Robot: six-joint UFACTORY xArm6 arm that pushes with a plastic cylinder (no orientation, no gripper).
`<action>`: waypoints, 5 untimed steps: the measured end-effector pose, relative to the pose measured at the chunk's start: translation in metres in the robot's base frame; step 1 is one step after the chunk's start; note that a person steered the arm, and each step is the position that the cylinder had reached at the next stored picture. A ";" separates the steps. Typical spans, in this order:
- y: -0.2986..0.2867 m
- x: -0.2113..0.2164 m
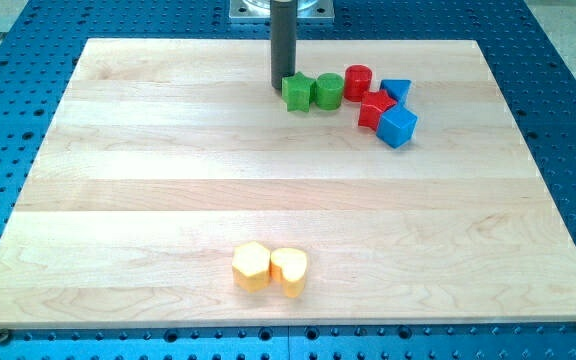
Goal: Push the green blocks closely to the red circle
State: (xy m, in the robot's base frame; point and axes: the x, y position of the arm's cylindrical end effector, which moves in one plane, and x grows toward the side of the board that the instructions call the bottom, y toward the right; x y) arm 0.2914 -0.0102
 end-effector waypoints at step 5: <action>0.020 0.019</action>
State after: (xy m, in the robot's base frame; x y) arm 0.3104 0.0093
